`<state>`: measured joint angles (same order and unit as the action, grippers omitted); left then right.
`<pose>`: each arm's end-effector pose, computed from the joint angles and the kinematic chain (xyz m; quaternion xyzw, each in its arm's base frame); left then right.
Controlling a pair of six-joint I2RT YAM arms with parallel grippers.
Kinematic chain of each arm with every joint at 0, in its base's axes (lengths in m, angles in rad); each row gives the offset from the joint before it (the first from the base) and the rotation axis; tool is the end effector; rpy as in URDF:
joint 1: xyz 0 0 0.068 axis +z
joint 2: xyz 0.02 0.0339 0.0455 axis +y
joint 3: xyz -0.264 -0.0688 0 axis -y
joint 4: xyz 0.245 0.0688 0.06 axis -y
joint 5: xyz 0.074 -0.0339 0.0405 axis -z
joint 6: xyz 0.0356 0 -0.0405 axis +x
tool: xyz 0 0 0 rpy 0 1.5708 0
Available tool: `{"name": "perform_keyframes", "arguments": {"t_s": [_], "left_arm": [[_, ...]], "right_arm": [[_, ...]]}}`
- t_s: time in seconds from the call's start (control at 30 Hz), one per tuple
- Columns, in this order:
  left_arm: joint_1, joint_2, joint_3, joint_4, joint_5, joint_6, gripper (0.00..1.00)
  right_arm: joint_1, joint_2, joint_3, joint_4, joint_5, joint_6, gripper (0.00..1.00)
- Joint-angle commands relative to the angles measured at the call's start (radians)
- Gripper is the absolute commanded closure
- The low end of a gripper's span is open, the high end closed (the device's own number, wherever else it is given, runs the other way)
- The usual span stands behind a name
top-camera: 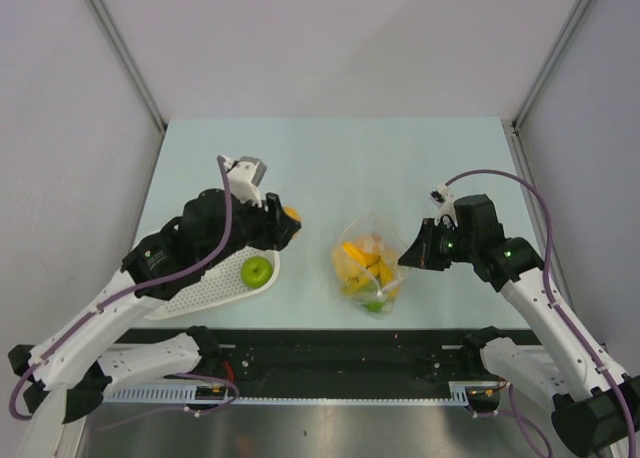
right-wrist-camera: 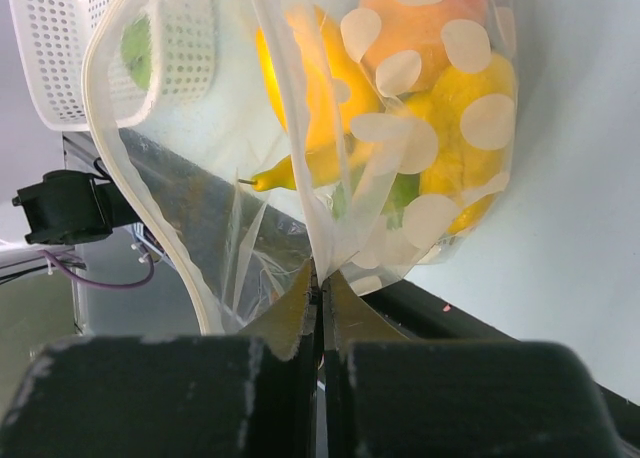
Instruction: Open the zip-top bag and remove the fake food
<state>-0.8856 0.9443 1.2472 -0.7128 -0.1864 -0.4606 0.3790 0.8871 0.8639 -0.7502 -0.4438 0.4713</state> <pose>0.1197 -0.1361 0.4143 0.1257 0.8246 -0.2795 0.4754 0.1574 0.0791 0.2983 -0.0439 0.9020 0.3410 0.2613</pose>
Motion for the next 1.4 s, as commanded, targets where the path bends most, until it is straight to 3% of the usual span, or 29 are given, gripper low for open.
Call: {"name": "perform_keyframes", "arguments": {"t_s": [0.0,0.1,0.33,0.5,0.63,0.8,0.97,1.0,1.1,1.2,1.37], "left_arm": [[0.115,-0.048,-0.124,-0.18,-0.206,-0.067,0.75],[0.21,-0.07,-0.225,-0.179,-0.225,-0.085,0.74],[0.376,-0.001,-0.367,0.027,-0.228,-0.073,0.71],[0.492,0.2,-0.401,0.202,-0.194,-0.046,0.73],[0.545,0.381,-0.352,0.257,-0.101,-0.027,0.85],[0.551,0.534,-0.336,0.317,-0.067,-0.058,0.83],[0.551,0.576,-0.335,0.322,-0.038,-0.078,0.66],[0.551,0.571,-0.338,0.325,-0.039,-0.075,0.48],[0.551,0.542,-0.351,0.317,-0.038,-0.055,0.15],[0.551,0.507,-0.351,0.285,-0.033,-0.043,0.06],[0.547,0.369,-0.359,0.221,-0.022,-0.056,0.01]], "right_arm": [[-0.005,-0.007,0.021,-0.005,0.014,-0.025,1.0],[-0.005,-0.011,0.03,-0.021,0.016,-0.028,1.0],[-0.005,-0.017,0.047,-0.058,0.007,-0.04,1.0],[-0.006,0.016,0.055,-0.058,-0.009,-0.06,1.0],[-0.006,0.053,0.087,-0.063,-0.013,-0.085,1.0],[-0.018,0.093,0.124,-0.078,-0.022,-0.115,1.0],[-0.034,0.111,0.121,-0.08,-0.032,-0.126,1.0],[-0.038,0.113,0.119,-0.077,-0.035,-0.128,1.0],[-0.04,0.11,0.11,-0.071,-0.041,-0.122,1.0],[-0.042,0.092,0.096,-0.058,-0.041,-0.108,1.0],[-0.042,0.066,0.086,-0.043,-0.045,-0.079,1.0]]}}
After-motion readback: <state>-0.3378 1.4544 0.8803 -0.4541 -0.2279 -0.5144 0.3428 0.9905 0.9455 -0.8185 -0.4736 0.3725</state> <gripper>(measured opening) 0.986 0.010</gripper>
